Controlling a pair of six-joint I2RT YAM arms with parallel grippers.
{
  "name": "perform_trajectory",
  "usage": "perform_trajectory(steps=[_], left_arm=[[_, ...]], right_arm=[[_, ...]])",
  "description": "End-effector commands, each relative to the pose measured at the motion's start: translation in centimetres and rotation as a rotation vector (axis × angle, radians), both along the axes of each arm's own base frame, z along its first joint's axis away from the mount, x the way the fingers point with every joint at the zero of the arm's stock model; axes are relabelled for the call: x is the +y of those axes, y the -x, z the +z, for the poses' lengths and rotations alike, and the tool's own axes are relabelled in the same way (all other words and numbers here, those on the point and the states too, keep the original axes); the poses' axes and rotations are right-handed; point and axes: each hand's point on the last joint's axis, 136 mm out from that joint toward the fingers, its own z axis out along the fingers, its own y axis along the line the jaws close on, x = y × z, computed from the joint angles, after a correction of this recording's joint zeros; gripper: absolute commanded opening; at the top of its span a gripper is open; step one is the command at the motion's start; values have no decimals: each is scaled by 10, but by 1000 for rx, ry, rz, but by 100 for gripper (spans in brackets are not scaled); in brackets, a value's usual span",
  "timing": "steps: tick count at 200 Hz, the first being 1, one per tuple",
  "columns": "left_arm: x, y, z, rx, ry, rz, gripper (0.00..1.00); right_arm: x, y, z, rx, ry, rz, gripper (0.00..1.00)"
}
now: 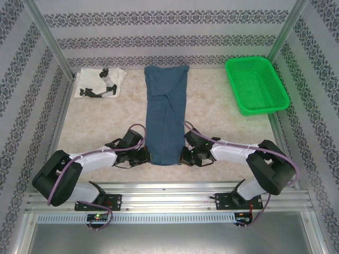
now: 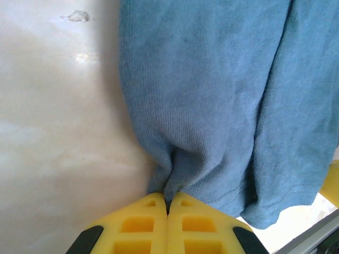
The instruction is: Fold and stack the t-shirts
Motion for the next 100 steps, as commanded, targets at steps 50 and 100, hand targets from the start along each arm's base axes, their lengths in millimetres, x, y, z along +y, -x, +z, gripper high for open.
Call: perform_trajectory(steps=[50, 100], left_arm=[[13, 23, 34, -78, 51, -1, 0], [18, 43, 44, -82, 83, 17, 0]], right_arm=[[-3, -4, 37, -155, -81, -12, 0], [-18, 29, 39, -139, -79, -25, 0]])
